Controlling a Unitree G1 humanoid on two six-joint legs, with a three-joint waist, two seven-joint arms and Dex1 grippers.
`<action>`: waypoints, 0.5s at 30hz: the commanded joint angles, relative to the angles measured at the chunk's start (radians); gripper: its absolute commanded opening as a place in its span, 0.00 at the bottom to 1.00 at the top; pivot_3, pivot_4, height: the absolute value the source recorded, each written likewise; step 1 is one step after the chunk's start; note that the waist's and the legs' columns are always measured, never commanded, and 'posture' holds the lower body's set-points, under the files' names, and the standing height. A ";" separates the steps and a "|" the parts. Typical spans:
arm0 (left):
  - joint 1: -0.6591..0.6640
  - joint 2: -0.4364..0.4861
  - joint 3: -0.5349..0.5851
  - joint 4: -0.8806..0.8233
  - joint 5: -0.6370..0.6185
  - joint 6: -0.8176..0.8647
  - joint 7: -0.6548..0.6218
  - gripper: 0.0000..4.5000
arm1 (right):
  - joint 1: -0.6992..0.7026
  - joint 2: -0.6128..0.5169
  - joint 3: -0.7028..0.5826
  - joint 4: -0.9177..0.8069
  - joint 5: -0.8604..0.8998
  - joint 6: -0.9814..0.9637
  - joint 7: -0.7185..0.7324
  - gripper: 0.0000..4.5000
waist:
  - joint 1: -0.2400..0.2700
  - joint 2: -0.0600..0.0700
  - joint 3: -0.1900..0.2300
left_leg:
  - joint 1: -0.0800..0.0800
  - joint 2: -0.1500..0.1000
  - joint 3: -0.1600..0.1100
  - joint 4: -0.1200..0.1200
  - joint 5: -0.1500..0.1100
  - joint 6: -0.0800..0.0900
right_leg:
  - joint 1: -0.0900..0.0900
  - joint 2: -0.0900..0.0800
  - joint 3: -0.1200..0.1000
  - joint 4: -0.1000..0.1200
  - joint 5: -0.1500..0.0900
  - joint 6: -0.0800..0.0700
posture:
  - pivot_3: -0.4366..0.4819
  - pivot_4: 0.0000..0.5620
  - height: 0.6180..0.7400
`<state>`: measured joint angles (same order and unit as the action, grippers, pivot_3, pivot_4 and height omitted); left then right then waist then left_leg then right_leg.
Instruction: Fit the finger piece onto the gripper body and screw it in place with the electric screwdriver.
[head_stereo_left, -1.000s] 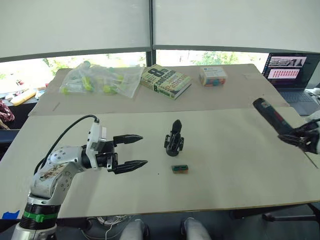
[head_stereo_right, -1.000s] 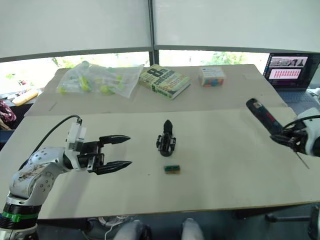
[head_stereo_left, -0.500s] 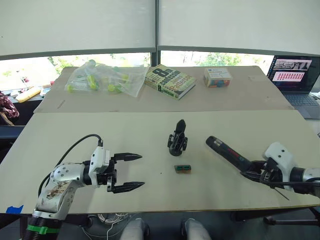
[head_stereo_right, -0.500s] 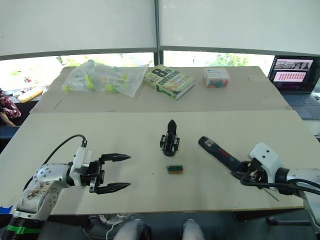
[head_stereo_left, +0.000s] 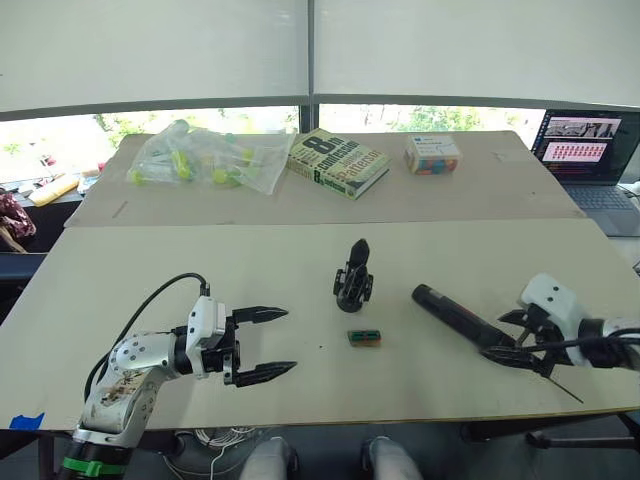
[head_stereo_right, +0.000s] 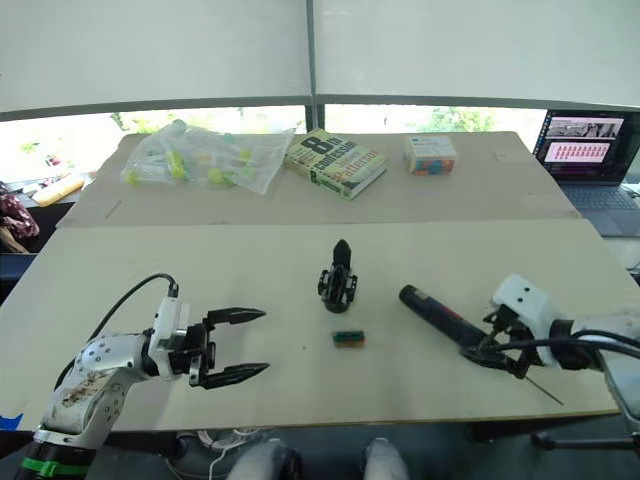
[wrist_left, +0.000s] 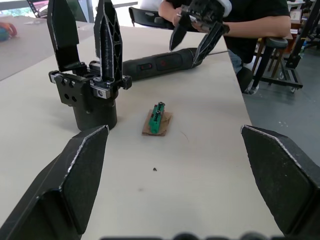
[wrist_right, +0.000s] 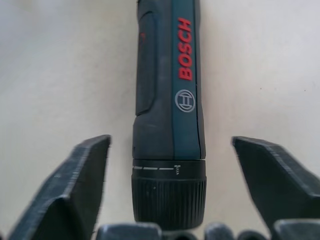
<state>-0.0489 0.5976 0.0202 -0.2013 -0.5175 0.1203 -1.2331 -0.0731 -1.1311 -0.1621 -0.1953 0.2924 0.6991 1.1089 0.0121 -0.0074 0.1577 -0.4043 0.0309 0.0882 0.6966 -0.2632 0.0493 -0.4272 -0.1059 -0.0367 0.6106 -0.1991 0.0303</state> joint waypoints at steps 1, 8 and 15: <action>-0.006 0.007 0.013 -0.023 -0.024 0.008 0.004 1.00 | -0.067 -0.105 0.031 -0.031 0.043 0.107 0.081 0.99 | 0.001 0.000 0.000 | 0.000 0.000 0.000 0.000 0.000 0.000 | 0.000 0.000 0.000 0.000 -0.001 -0.001 | 0.48 0.27 1.00; -0.021 0.007 0.007 -0.018 -0.021 0.010 -0.005 1.00 | -0.277 -0.244 0.285 -0.061 -0.048 0.217 0.150 0.99 | -0.002 0.000 0.000 | -0.001 0.001 0.000 0.000 0.000 0.000 | -0.002 0.000 0.000 0.000 -0.002 -0.004 | 0.48 0.27 1.00; -0.019 0.001 -0.010 -0.042 -0.022 0.018 -0.001 1.00 | -0.495 -0.224 0.538 -0.140 -0.153 0.381 0.171 0.99 | -0.004 0.000 0.000 | -0.007 0.001 0.002 0.000 0.000 0.000 | -0.010 0.000 0.000 0.002 0.001 -0.001 | 0.48 0.27 1.00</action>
<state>-0.0662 0.5980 0.0097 -0.2065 -0.5188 0.1378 -1.2345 -0.5346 -1.3552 0.3563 -0.3173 0.1757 1.0521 1.2863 0.0084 -0.0074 0.1578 -0.4111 0.0319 0.0901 0.6966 -0.2630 0.0489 -0.4370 -0.1063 -0.0363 0.6122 -0.1976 0.0294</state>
